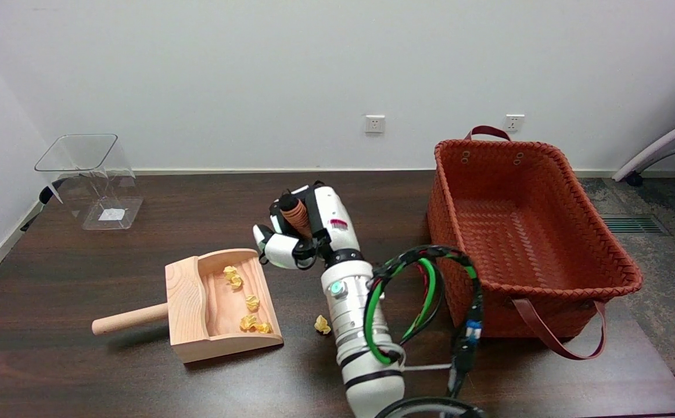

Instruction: Sweep the paper balls into the dustpan.

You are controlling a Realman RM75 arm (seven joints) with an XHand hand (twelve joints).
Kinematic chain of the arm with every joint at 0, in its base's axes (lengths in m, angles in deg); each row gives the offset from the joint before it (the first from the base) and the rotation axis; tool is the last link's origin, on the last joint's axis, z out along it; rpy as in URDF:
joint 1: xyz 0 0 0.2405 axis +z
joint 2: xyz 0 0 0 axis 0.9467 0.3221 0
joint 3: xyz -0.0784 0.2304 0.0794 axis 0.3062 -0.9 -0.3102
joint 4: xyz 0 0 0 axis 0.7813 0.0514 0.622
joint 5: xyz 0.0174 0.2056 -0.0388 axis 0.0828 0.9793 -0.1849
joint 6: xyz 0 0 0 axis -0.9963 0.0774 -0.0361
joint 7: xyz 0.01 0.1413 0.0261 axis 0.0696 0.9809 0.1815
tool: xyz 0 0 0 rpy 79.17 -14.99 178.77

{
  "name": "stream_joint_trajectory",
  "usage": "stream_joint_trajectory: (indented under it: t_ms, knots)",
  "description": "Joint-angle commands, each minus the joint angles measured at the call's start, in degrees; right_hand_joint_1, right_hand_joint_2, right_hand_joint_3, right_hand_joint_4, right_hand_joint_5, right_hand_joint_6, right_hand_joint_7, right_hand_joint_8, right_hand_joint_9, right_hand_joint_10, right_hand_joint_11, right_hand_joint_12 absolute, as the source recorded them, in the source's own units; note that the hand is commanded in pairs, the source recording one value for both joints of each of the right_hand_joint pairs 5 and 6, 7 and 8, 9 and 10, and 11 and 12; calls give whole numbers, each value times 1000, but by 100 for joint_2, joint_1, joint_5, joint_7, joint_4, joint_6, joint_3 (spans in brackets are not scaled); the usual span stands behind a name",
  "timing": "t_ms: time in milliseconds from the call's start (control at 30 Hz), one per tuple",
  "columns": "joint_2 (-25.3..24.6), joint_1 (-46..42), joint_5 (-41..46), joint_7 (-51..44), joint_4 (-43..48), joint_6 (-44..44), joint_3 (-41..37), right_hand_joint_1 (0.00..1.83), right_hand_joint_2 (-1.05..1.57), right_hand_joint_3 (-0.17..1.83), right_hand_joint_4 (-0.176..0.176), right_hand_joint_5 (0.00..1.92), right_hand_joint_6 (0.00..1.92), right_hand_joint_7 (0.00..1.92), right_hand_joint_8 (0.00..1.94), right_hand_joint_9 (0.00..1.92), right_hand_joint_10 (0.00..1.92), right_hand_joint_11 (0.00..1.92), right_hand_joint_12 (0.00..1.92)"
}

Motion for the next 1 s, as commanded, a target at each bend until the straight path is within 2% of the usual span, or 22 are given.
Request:
stream_joint_trajectory:
  t_ms: [33,200,400,633,1000]
  knots:
    - [-1007,446,-332,-350,1546,-2220,904,1389,1138,562,0,1920,1920,1920,1920,1920,1920,1920,1920]
    - [-1192,748,-228,-292,2137,-2596,943,1393,1125,566,0,1920,1920,1920,1920,1920,1920,1920,1920]
    - [-1327,1145,358,253,2612,-2562,1031,1399,1101,568,0,1920,1920,1920,1920,1920,1920,1920,1920]
    - [-1313,1507,961,588,2722,-2417,1289,1399,1091,568,0,1920,1920,1920,1920,1920,1920,1920,1920]
    - [-1463,1681,1107,1155,2978,-2255,1311,1395,1095,558,0,1920,1920,1920,1920,1920,1920,1920,1920]
